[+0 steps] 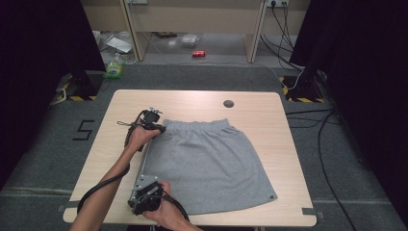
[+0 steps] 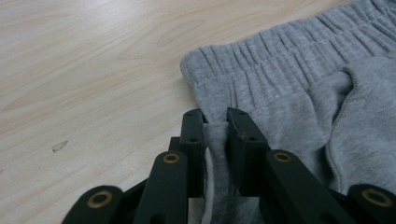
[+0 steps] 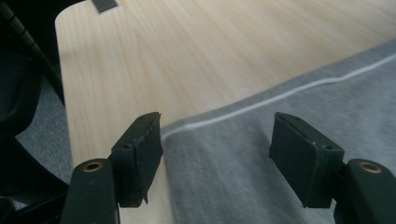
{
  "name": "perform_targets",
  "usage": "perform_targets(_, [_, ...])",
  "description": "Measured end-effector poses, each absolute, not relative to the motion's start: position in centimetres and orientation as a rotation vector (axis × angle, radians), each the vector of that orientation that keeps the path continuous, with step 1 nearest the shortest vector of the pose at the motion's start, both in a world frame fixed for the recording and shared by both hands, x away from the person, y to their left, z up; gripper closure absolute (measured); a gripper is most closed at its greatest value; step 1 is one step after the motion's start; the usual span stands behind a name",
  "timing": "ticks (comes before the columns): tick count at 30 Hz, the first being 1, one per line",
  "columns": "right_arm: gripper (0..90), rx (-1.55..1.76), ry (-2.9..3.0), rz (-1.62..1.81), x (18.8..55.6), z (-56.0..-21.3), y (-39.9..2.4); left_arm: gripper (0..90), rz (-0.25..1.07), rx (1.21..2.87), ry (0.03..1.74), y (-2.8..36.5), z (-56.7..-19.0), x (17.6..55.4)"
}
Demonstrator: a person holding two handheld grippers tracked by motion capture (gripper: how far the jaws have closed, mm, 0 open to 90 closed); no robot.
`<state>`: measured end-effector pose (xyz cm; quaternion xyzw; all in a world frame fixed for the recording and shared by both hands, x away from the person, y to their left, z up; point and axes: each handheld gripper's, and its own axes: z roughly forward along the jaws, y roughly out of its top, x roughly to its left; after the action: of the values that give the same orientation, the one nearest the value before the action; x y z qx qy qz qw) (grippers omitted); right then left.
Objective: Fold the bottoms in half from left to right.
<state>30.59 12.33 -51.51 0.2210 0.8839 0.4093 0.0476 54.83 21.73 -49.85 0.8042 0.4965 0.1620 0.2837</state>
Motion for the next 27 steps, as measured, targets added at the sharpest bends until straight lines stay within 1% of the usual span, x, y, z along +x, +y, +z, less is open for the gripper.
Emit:
perform_targets(4, [34.3, 0.661, 2.718, 1.222, 30.2, -51.9, 13.1, 76.3, 0.433, 2.152, 1.331, 21.7, -49.8, 54.8])
perform_targets(9, [44.1, 0.591, 2.691, 1.15, 29.9, -51.8, 13.5, 76.3, 0.431, 2.15, 1.332, 21.7, -49.8, 54.8])
perform_targets(13, [63.8, 0.612, 2.681, 1.127, 30.1, -51.6, 13.2, 76.2, 0.43, 2.149, 1.334, 21.7, -49.8, 54.8])
perform_targets(17, [78.6, 0.609, 2.679, 1.136, 30.7, -51.6, 12.7, 76.2, 0.425, 2.148, 1.336, 21.8, -49.8, 54.9])
perform_targets(22, [80.5, 0.63, 2.676, 1.157, 30.8, -51.6, 12.6, 76.5, 0.415, 2.158, 1.332, 21.8, -49.7, 55.0])
perform_targets(24, [80.8, 0.633, 2.68, 1.195, 31.0, -51.7, 12.3, 77.2, 0.365, 2.157, 1.356, 21.9, -49.5, 55.2])
perform_targets(27, [81.1, 0.649, 2.667, 1.218, 31.1, -51.6, 11.7, 77.8, 0.35, 2.161, 1.366, 21.7, -49.2, 55.4])
